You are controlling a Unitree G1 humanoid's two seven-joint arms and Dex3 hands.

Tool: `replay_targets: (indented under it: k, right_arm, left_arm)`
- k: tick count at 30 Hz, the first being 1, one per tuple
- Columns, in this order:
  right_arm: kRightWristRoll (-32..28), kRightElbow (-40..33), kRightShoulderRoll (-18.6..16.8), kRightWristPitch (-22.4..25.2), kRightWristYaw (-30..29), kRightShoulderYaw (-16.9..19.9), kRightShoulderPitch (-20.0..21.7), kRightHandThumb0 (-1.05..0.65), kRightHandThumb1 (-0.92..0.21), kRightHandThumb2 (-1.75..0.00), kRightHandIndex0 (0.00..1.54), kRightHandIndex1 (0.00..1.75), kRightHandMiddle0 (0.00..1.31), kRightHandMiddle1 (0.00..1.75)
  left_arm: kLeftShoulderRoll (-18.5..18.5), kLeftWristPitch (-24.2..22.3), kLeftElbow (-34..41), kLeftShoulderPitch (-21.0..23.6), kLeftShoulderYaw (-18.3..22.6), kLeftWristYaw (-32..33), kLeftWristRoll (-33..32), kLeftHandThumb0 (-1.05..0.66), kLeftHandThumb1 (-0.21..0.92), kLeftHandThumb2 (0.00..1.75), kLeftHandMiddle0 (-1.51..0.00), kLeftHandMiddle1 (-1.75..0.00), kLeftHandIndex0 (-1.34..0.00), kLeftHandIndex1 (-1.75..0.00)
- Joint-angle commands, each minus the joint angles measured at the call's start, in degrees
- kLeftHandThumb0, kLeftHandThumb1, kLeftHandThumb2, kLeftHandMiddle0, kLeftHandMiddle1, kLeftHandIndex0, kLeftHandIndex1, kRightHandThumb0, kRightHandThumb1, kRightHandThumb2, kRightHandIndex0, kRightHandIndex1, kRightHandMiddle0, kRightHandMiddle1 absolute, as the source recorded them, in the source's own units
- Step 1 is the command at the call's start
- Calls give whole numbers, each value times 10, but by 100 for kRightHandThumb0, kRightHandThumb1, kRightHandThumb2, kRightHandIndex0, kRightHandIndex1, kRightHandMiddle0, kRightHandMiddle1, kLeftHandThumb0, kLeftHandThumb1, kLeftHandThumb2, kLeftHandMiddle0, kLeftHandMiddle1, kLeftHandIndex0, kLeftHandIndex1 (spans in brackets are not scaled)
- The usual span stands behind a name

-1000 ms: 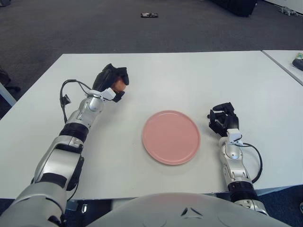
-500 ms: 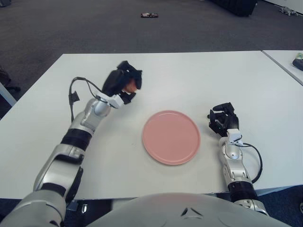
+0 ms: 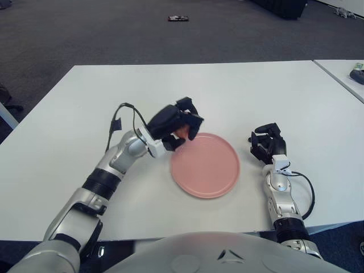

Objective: Put the apple into the plate.

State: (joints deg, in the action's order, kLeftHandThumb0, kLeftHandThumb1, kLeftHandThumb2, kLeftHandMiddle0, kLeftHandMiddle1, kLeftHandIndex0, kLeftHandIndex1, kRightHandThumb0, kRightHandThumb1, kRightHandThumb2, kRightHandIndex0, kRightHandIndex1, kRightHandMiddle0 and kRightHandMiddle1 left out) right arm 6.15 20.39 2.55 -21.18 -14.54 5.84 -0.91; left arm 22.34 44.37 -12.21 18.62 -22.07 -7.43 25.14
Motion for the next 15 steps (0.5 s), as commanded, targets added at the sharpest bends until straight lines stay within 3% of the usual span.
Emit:
replay_targets:
  k: [1,9,15]
  right_arm:
    - [-1,15,-1,18,2,2,-4,-37,-76,-75,62,128,29,175]
    - [-4,15,-2,20,5,3,-5,-37,-76,-76,62,127,29,175]
    - [-1,14,-4,16,2,2,-7,-37,-75,-77,62,128,29,175]
  left_arm:
    - [9,16,9,8,-12,-31,-4,54,14,153,-75,-175,-94,-175]
    - [8,38,-12,25,-66,-98,29,52,18,148,-72,-175,-87,-175]
    - [5,69,-33,28,-85,-96,66,51,20,146,-70,-175,-83,-175]
